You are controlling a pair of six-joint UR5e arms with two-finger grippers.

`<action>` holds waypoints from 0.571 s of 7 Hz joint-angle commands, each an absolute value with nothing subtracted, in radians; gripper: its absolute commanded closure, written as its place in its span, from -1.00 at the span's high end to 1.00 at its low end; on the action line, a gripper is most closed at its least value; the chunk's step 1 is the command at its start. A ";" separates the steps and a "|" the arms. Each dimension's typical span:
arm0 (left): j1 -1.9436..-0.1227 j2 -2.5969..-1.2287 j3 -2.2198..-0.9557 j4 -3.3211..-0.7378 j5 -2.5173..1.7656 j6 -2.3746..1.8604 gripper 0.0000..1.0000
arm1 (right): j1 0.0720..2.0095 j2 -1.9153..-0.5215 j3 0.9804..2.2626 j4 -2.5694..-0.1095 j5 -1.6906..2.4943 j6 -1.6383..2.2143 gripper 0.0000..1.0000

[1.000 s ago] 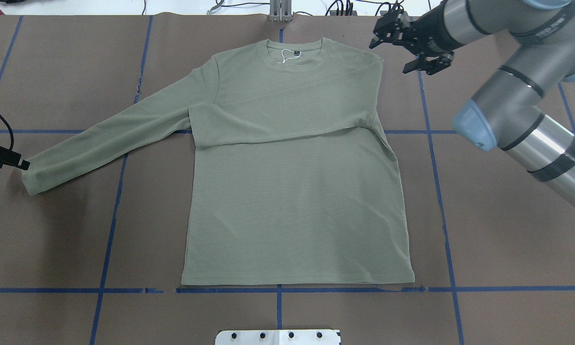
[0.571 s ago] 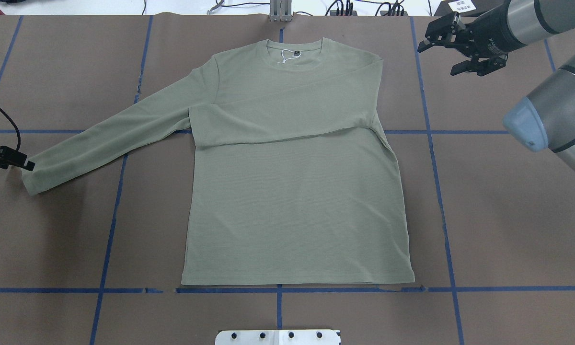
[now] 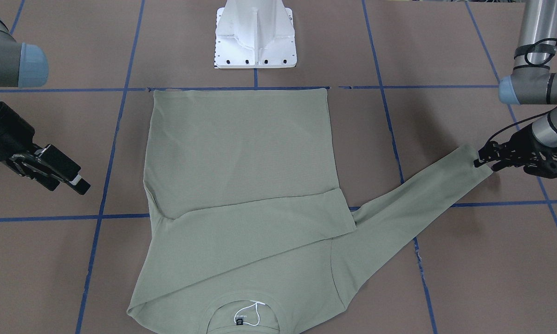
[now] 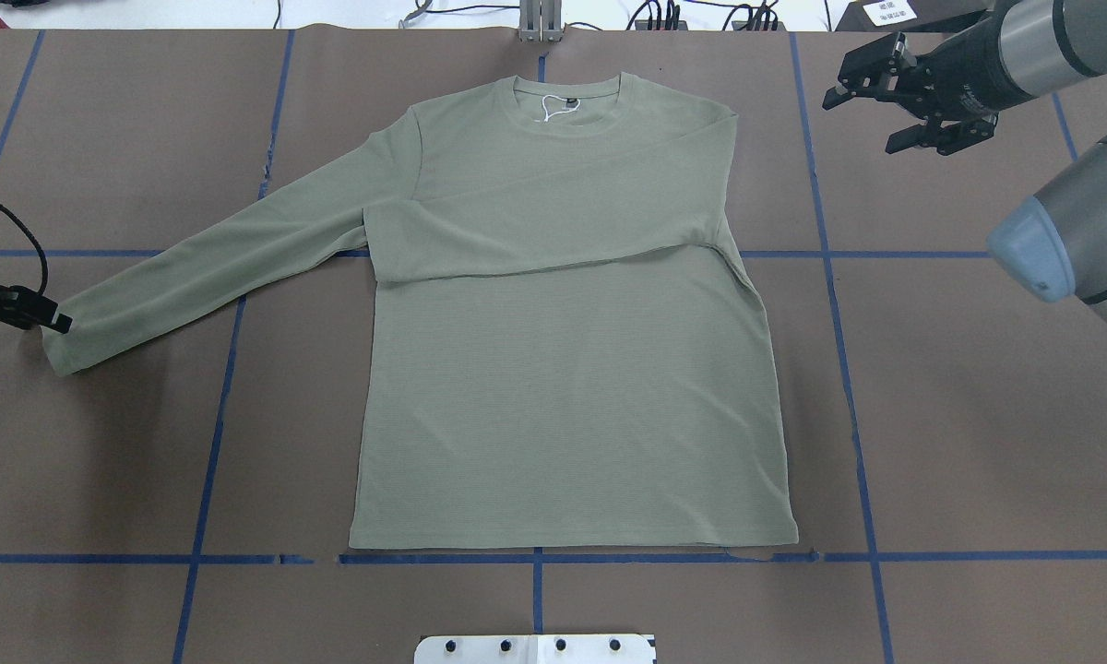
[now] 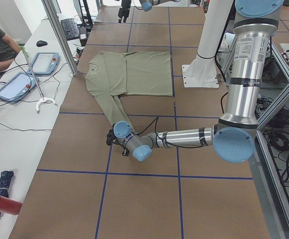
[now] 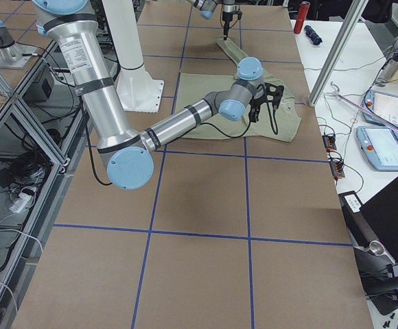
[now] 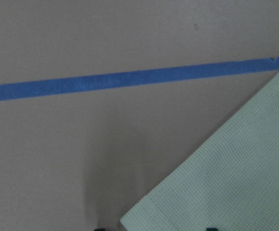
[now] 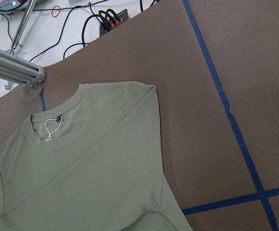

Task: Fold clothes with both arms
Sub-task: 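Release the sleeve and retract the right gripper while the left gripper approaches the other cuff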

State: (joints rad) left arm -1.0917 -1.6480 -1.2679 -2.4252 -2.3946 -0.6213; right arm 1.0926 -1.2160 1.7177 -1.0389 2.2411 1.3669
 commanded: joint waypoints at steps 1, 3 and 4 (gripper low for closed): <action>-1.091 -1.651 -1.272 -2.425 -2.395 -0.621 -0.64 | 1.094 -1.219 1.718 -1.039 2.241 1.367 1.00; -1.091 -1.664 -1.293 -2.425 -2.402 -0.626 -1.00 | 1.092 -1.227 1.718 -1.039 2.241 1.365 1.00; -1.092 -1.663 -1.340 -2.424 -2.405 -0.629 -1.00 | 1.092 -1.235 1.720 -1.035 2.241 1.365 1.00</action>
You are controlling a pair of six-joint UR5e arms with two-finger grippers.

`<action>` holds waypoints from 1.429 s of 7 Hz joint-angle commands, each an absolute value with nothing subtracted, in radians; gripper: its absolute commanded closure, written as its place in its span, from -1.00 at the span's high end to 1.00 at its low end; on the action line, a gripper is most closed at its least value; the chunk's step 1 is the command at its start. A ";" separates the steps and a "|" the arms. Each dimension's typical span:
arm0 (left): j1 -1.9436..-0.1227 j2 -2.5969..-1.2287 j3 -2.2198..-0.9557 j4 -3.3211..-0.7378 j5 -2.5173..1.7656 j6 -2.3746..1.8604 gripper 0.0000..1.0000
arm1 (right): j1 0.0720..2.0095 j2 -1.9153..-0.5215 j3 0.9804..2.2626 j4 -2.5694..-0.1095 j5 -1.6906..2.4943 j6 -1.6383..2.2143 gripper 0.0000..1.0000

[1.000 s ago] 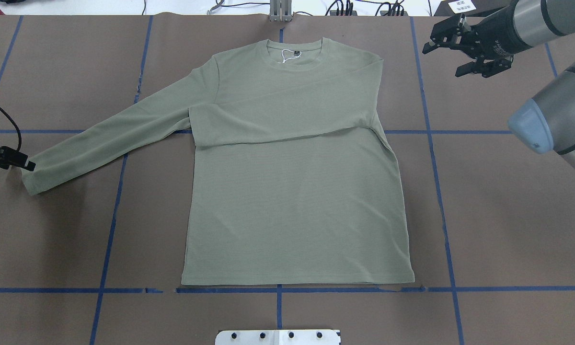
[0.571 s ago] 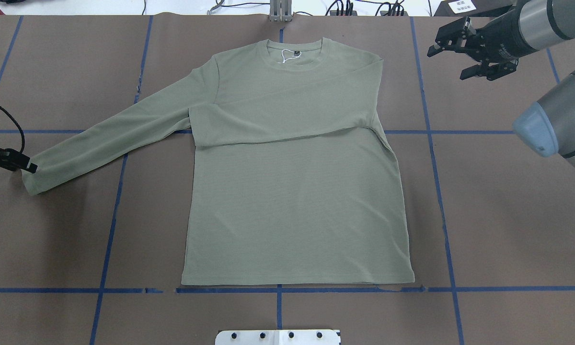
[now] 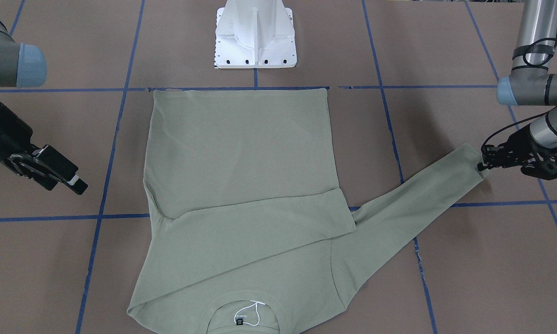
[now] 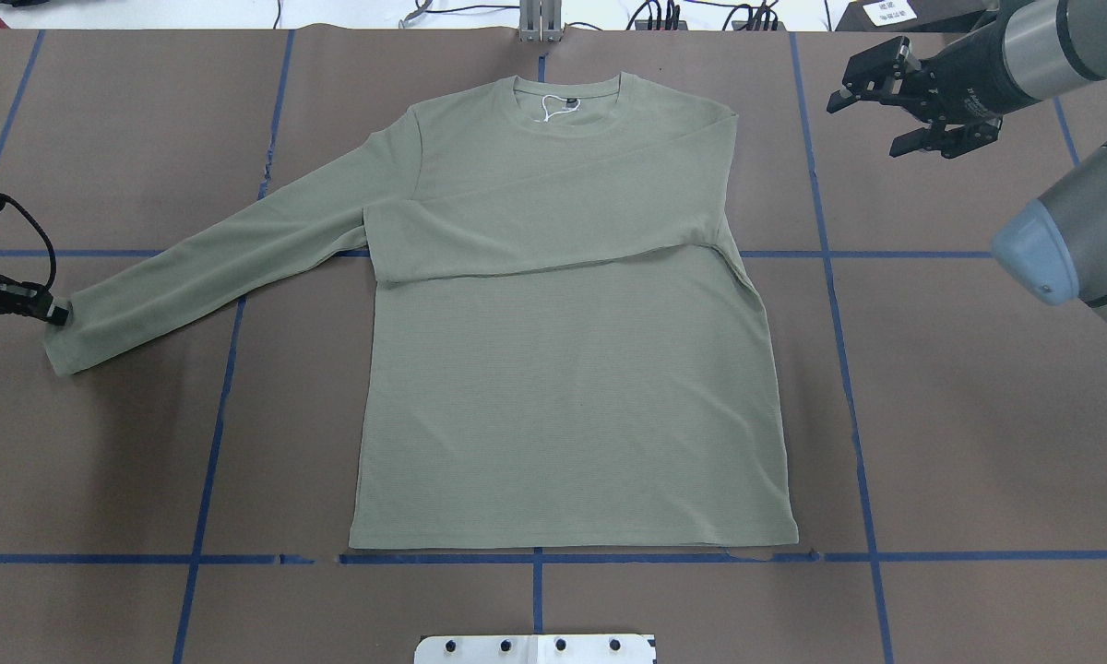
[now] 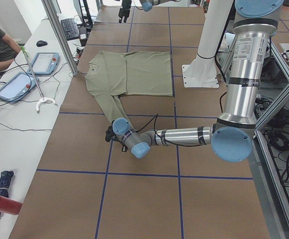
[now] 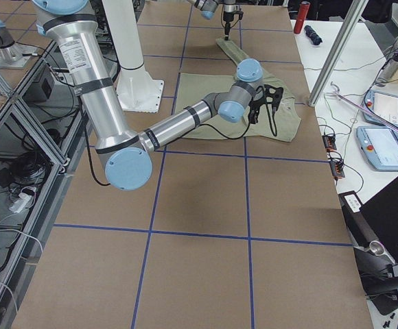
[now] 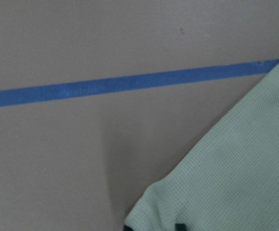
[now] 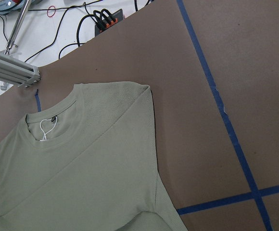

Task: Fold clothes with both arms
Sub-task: 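Release the sleeve and retract the right gripper while the left gripper approaches the other cuff, then grasp the other sleeve cuff with the left gripper and fold it across toward the collar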

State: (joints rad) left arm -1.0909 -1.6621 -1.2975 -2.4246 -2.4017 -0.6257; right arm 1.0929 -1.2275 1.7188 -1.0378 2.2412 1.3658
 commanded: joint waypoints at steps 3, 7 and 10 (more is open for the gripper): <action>-1.091 -1.737 -1.556 -2.416 -2.459 -0.894 -1.00 | 1.104 -1.293 1.769 -1.035 2.241 1.358 1.00; -0.795 -2.352 -1.374 -2.413 -2.171 -1.604 -1.00 | 1.267 -1.469 1.726 -1.034 2.331 0.929 1.00; -0.714 -2.731 -0.987 -2.430 -1.880 -1.761 -1.00 | 1.322 -1.531 1.695 -1.028 2.347 0.824 1.00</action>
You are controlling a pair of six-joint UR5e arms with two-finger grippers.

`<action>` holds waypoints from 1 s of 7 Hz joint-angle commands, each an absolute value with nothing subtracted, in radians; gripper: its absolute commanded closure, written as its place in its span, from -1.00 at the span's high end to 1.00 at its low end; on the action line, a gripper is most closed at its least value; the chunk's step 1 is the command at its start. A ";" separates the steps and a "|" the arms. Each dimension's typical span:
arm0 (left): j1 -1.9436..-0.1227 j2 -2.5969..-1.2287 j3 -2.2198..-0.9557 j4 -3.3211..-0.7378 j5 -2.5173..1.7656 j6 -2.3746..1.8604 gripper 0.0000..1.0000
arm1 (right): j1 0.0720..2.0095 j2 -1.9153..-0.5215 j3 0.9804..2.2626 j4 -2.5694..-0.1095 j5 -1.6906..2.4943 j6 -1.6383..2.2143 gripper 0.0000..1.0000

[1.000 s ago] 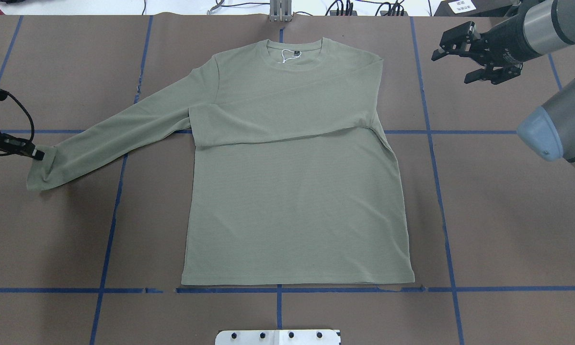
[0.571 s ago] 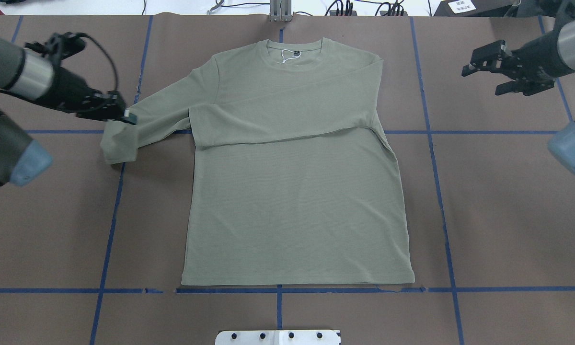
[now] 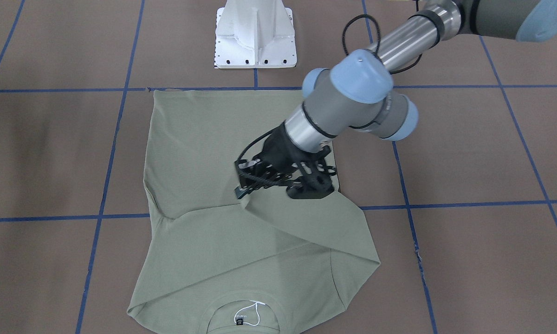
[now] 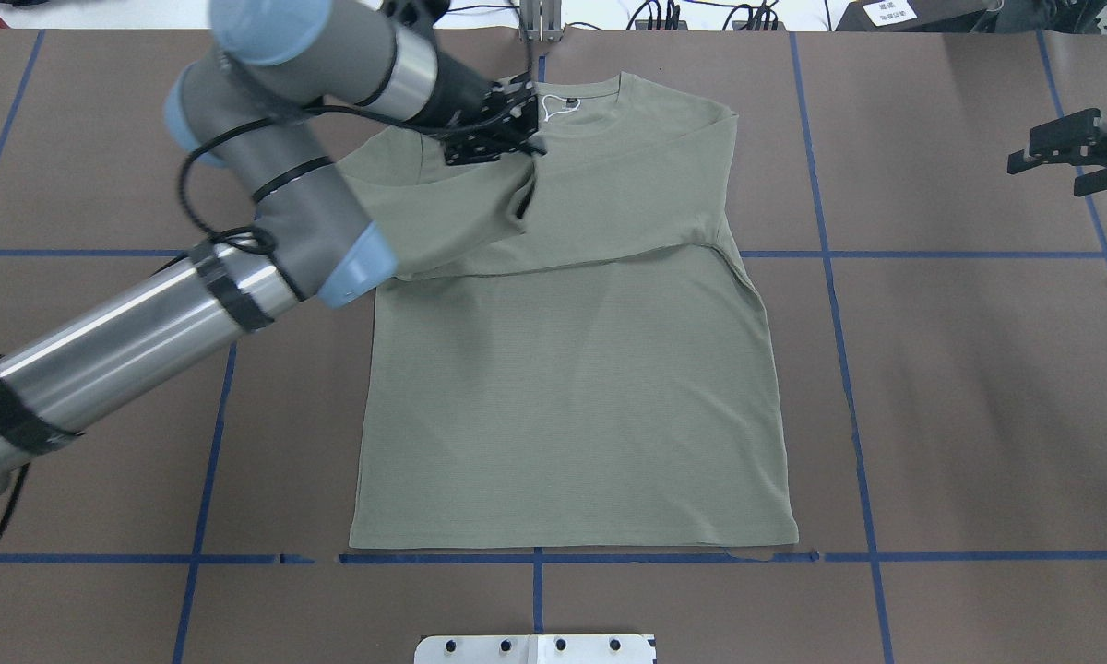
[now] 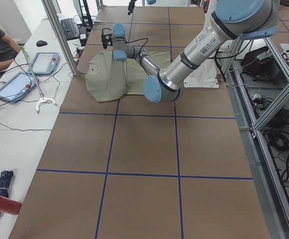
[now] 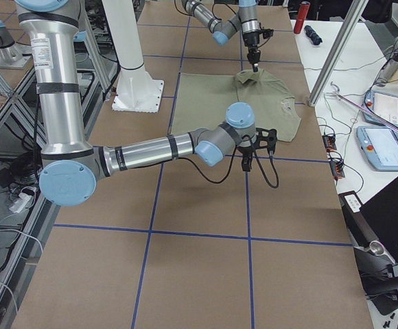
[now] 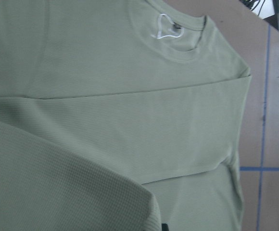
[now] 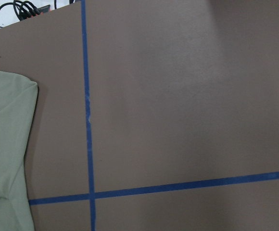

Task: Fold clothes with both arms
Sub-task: 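Grasp the other sleeve cuff with the left gripper and fold it across toward the collar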

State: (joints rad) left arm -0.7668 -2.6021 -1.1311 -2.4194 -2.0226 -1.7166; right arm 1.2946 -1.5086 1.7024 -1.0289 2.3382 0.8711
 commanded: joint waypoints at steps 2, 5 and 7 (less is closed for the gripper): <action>-0.617 -2.743 -0.919 -2.489 -1.743 -1.766 -1.00 | 1.325 -1.531 1.681 -1.028 2.349 0.821 1.00; -0.575 -2.839 -0.717 -2.598 -1.623 -1.778 -0.85 | 1.325 -1.543 1.684 -1.025 2.370 0.821 1.00; -0.566 -2.887 -0.621 -2.660 -1.550 -1.801 0.01 | 1.325 -1.548 1.686 -1.025 2.375 0.822 1.00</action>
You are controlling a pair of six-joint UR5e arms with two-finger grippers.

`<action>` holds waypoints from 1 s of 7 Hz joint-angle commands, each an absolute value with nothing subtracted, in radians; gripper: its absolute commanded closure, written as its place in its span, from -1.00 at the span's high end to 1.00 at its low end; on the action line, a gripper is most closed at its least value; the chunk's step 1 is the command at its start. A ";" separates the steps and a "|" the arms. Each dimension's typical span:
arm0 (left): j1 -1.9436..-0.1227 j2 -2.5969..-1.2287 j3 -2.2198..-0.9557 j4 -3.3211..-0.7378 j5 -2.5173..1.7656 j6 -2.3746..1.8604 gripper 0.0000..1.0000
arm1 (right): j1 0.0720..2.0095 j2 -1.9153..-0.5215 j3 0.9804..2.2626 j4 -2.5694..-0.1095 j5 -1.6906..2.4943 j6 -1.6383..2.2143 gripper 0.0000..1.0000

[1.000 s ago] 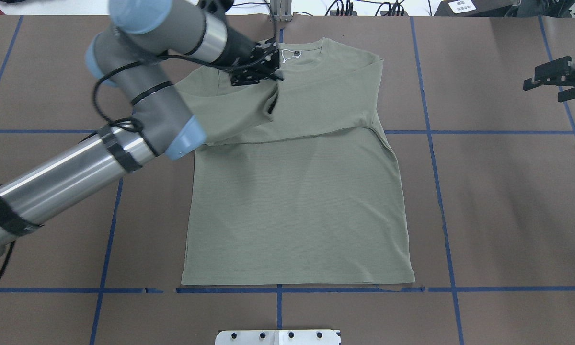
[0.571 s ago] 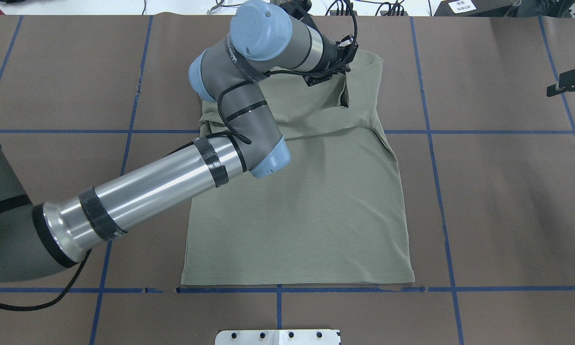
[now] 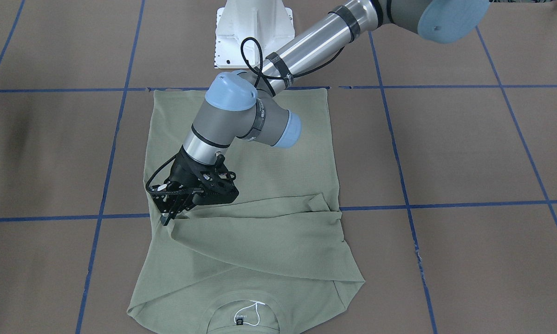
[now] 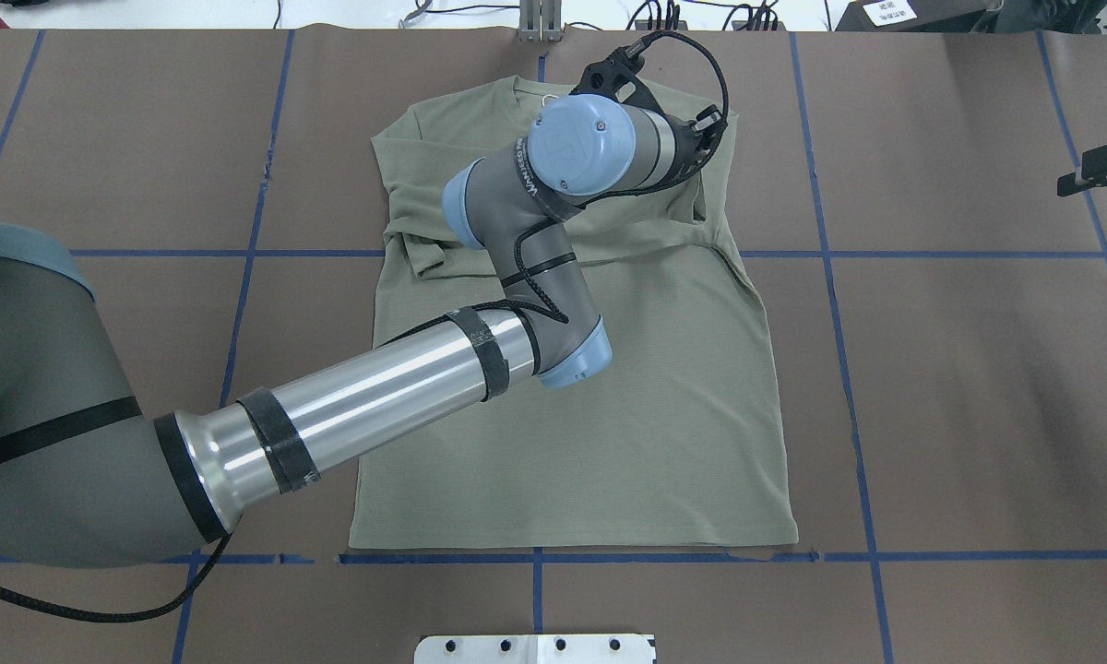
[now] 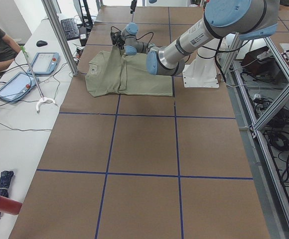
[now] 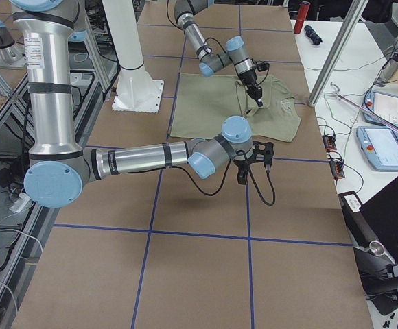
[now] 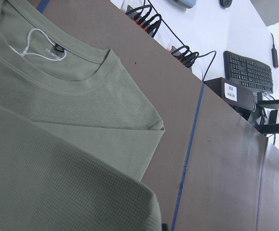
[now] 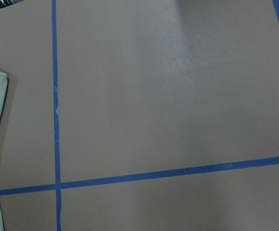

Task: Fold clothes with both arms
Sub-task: 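Grasp the other sleeve cuff with the left gripper and fold it across toward the collar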

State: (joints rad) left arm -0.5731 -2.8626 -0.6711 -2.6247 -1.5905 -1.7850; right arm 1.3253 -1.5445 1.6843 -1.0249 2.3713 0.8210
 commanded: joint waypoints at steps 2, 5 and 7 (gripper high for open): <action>-0.557 -2.910 -0.624 -2.672 -1.511 -1.871 0.77 | 1.324 -1.557 1.698 -1.025 2.382 0.831 1.00; -0.554 -2.809 -0.869 -2.625 -1.603 -1.873 0.77 | 1.214 -1.539 1.786 -1.022 2.355 1.000 1.00; -0.587 -2.635 -1.167 -2.495 -1.776 -1.862 0.75 | 0.925 -1.540 1.941 -1.025 2.042 1.331 1.00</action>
